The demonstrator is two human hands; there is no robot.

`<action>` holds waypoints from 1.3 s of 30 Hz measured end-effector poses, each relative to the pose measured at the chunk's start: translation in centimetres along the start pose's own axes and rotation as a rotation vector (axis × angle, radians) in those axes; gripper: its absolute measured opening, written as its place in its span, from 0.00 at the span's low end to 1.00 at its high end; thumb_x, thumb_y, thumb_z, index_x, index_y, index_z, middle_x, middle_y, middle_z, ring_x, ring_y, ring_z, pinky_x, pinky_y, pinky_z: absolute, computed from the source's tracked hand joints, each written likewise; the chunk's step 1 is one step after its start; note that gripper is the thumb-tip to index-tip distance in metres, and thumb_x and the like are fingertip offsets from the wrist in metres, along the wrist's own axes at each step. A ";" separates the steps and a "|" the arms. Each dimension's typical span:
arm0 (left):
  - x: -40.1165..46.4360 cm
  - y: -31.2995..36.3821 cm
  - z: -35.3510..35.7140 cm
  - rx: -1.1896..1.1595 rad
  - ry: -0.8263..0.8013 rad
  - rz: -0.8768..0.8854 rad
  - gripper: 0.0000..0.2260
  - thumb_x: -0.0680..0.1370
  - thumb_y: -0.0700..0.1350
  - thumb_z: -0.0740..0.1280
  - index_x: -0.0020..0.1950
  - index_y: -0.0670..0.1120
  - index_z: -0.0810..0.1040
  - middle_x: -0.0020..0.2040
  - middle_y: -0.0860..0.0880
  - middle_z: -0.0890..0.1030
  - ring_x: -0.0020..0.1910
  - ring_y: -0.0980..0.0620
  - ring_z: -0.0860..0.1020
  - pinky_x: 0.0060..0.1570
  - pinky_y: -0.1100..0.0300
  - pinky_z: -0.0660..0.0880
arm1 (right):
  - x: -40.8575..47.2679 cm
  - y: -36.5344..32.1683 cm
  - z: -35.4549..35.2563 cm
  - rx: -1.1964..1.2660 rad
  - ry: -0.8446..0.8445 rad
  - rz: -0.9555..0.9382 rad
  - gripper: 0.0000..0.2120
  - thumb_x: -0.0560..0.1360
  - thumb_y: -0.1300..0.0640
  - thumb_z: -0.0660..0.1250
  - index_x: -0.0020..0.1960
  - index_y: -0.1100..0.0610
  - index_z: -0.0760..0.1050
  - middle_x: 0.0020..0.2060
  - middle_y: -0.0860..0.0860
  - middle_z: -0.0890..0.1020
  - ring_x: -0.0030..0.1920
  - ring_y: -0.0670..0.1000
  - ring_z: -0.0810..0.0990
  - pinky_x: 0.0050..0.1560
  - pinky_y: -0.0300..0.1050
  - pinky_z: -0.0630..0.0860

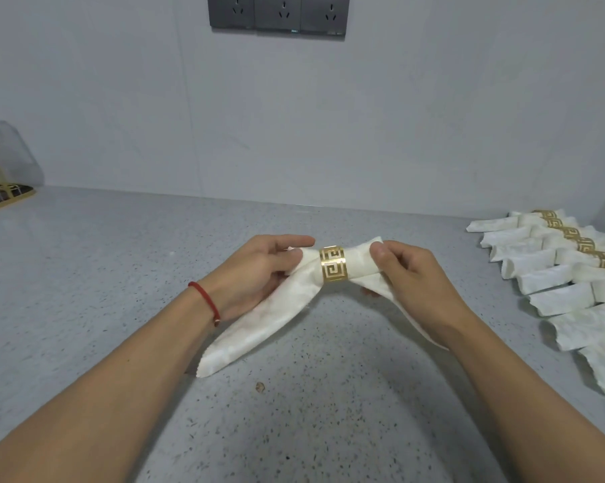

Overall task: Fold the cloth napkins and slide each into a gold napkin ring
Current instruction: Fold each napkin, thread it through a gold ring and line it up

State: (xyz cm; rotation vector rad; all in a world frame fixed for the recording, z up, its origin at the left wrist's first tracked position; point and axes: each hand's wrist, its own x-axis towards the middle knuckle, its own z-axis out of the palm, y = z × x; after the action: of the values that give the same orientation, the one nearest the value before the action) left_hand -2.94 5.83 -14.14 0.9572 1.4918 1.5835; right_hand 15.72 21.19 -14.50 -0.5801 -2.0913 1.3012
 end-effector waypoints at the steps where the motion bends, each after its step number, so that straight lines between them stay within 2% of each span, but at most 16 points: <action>1: -0.1 0.0 -0.1 0.071 -0.004 0.033 0.14 0.82 0.38 0.63 0.67 0.43 0.77 0.56 0.43 0.84 0.56 0.43 0.83 0.54 0.54 0.79 | -0.1 -0.1 -0.1 0.032 -0.002 0.009 0.14 0.85 0.52 0.61 0.53 0.57 0.84 0.43 0.58 0.86 0.40 0.52 0.83 0.42 0.43 0.78; 3: -0.2 0.0 -0.2 0.171 0.012 0.095 0.13 0.81 0.37 0.66 0.64 0.43 0.80 0.52 0.43 0.86 0.54 0.44 0.84 0.54 0.55 0.79 | -0.1 -0.1 -0.1 0.085 0.005 0.033 0.12 0.84 0.54 0.64 0.54 0.58 0.84 0.41 0.53 0.87 0.38 0.47 0.84 0.39 0.37 0.78; 5: -0.3 0.0 0.0 0.154 0.029 0.103 0.12 0.78 0.36 0.69 0.62 0.42 0.82 0.51 0.43 0.86 0.52 0.44 0.85 0.53 0.55 0.81 | -0.1 0.0 0.1 0.104 0.028 0.045 0.10 0.83 0.56 0.66 0.53 0.59 0.84 0.40 0.53 0.88 0.36 0.46 0.84 0.37 0.36 0.77; 12: -0.4 0.2 0.0 0.138 0.091 0.074 0.13 0.74 0.36 0.74 0.59 0.41 0.83 0.49 0.44 0.86 0.49 0.46 0.85 0.48 0.59 0.81 | -0.2 0.3 1.1 0.068 0.072 0.073 0.09 0.81 0.52 0.69 0.50 0.55 0.85 0.39 0.52 0.88 0.36 0.48 0.84 0.39 0.47 0.78; 15: -0.3 0.4 -0.2 0.159 0.074 0.031 0.13 0.73 0.36 0.75 0.57 0.41 0.84 0.49 0.43 0.86 0.50 0.46 0.85 0.50 0.56 0.81 | -0.3 0.5 1.1 -0.049 0.083 0.073 0.11 0.79 0.45 0.69 0.49 0.52 0.84 0.39 0.53 0.87 0.37 0.56 0.85 0.40 0.56 0.80; 16: -0.4 0.6 -0.4 0.166 0.074 0.010 0.13 0.73 0.36 0.75 0.57 0.41 0.84 0.49 0.43 0.86 0.50 0.45 0.85 0.51 0.55 0.80 | -0.2 0.4 1.2 -0.090 0.070 0.083 0.12 0.79 0.44 0.68 0.49 0.52 0.84 0.40 0.53 0.87 0.36 0.56 0.84 0.38 0.55 0.79; 18: -0.8 1.1 -0.4 0.157 0.057 -0.040 0.11 0.74 0.36 0.74 0.57 0.41 0.84 0.50 0.43 0.86 0.50 0.46 0.85 0.50 0.57 0.80 | 0.0 -0.1 1.1 -0.182 0.034 0.103 0.13 0.80 0.44 0.66 0.52 0.52 0.82 0.43 0.52 0.85 0.35 0.50 0.80 0.34 0.47 0.74; 21: -2.3 2.0 -0.1 0.124 -0.006 -0.087 0.11 0.75 0.40 0.74 0.56 0.40 0.84 0.51 0.42 0.85 0.49 0.48 0.84 0.48 0.58 0.79 | -0.7 -1.3 1.3 -0.301 -0.004 0.073 0.15 0.82 0.44 0.63 0.58 0.55 0.79 0.45 0.49 0.81 0.37 0.44 0.75 0.37 0.40 0.67; 23: -3.6 2.5 0.5 0.112 -0.065 -0.093 0.15 0.72 0.43 0.77 0.56 0.39 0.83 0.53 0.40 0.85 0.50 0.46 0.83 0.52 0.54 0.79 | -2.1 -2.1 1.6 -0.278 -0.004 0.062 0.15 0.83 0.44 0.62 0.58 0.55 0.78 0.41 0.47 0.79 0.35 0.43 0.73 0.35 0.39 0.65; 25: -4.9 2.8 1.3 0.183 -0.080 -0.061 0.16 0.70 0.43 0.79 0.55 0.39 0.82 0.52 0.39 0.85 0.49 0.44 0.84 0.51 0.53 0.81 | -3.8 -2.8 1.7 -0.308 -0.023 0.050 0.15 0.83 0.43 0.61 0.57 0.54 0.77 0.39 0.47 0.78 0.34 0.44 0.73 0.34 0.39 0.65; 30: -8.0 3.9 2.9 0.453 -0.089 0.033 0.14 0.67 0.47 0.82 0.50 0.46 0.85 0.48 0.44 0.86 0.46 0.47 0.85 0.46 0.57 0.81 | -8.1 -4.0 0.5 -0.581 -0.065 0.015 0.18 0.83 0.39 0.57 0.60 0.52 0.70 0.38 0.50 0.80 0.36 0.50 0.77 0.34 0.45 0.67; 31: -8.4 4.1 3.2 0.474 -0.098 0.043 0.14 0.67 0.47 0.82 0.50 0.47 0.86 0.48 0.45 0.86 0.47 0.47 0.84 0.47 0.56 0.81 | -9.0 -4.2 0.2 -0.664 -0.050 -0.037 0.20 0.82 0.36 0.56 0.64 0.51 0.67 0.41 0.49 0.80 0.39 0.52 0.79 0.37 0.47 0.69; 33: -9.3 4.8 4.3 0.521 -0.098 0.066 0.15 0.66 0.48 0.82 0.50 0.49 0.86 0.48 0.48 0.86 0.47 0.50 0.84 0.45 0.60 0.80 | -11.1 -5.0 -0.4 -0.757 -0.025 -0.167 0.28 0.79 0.30 0.55 0.72 0.45 0.61 0.55 0.46 0.76 0.49 0.53 0.80 0.46 0.51 0.75; 35: -10.0 5.4 5.6 0.491 -0.097 0.062 0.16 0.67 0.46 0.82 0.53 0.48 0.85 0.47 0.47 0.86 0.43 0.52 0.84 0.40 0.63 0.78 | -12.9 -5.7 -1.0 -0.818 -0.069 -0.271 0.32 0.76 0.29 0.61 0.75 0.39 0.58 0.65 0.44 0.71 0.58 0.50 0.77 0.52 0.55 0.78; 37: -10.6 5.9 7.0 0.428 -0.125 0.054 0.16 0.69 0.42 0.80 0.55 0.45 0.84 0.47 0.45 0.86 0.41 0.53 0.84 0.37 0.64 0.78 | -13.9 -5.7 -1.8 -0.894 -0.107 -0.354 0.31 0.76 0.36 0.68 0.75 0.36 0.60 0.66 0.44 0.70 0.60 0.50 0.75 0.51 0.57 0.80; 39: -11.1 6.1 8.4 0.384 -0.145 0.035 0.17 0.69 0.41 0.79 0.56 0.43 0.83 0.48 0.43 0.86 0.41 0.53 0.84 0.38 0.64 0.78 | -14.3 -5.5 -3.0 -0.891 -0.071 -0.384 0.27 0.76 0.41 0.71 0.73 0.37 0.65 0.60 0.44 0.74 0.56 0.49 0.77 0.49 0.56 0.79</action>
State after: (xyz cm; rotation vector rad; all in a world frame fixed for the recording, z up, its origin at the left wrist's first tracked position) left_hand 9.38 -0.70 -8.04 1.2889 1.7157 1.2414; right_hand 27.88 11.59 -12.25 -0.4390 -2.6252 0.1319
